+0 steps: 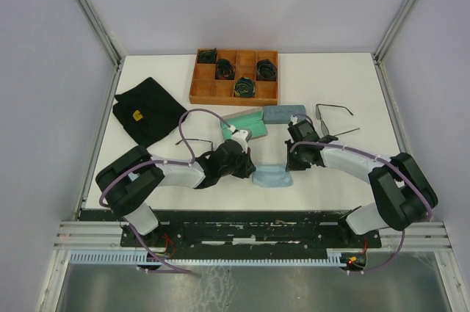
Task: Organize the sunglasses
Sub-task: Place the glasses cleaning cloth at the center of the board.
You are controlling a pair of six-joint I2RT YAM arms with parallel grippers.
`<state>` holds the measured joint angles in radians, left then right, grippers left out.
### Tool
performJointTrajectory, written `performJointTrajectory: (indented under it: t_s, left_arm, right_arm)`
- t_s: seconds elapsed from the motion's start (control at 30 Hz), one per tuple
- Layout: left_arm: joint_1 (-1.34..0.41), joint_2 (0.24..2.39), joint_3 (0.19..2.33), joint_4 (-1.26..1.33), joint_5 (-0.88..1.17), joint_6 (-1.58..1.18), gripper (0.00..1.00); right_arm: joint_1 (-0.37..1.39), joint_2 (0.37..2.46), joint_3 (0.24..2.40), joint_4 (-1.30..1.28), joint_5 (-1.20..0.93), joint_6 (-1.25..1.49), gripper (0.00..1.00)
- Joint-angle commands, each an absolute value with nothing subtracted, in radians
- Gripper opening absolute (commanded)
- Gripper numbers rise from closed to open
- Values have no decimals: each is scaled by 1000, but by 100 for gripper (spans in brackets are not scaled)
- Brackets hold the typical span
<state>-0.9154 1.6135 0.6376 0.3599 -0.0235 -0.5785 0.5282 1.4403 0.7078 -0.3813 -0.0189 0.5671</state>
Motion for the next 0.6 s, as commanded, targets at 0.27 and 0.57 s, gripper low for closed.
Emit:
performJointTrajectory:
  t_s: [0.27, 0.57]
  left_arm:
    - [-906, 1665, 672, 428, 2, -580, 3]
    - [-905, 1663, 669, 427, 0, -583, 3]
  right_arm:
    - [527, 1463, 753, -331, -1, 550, 37]
    - [526, 1432, 742, -395, 18, 519, 41]
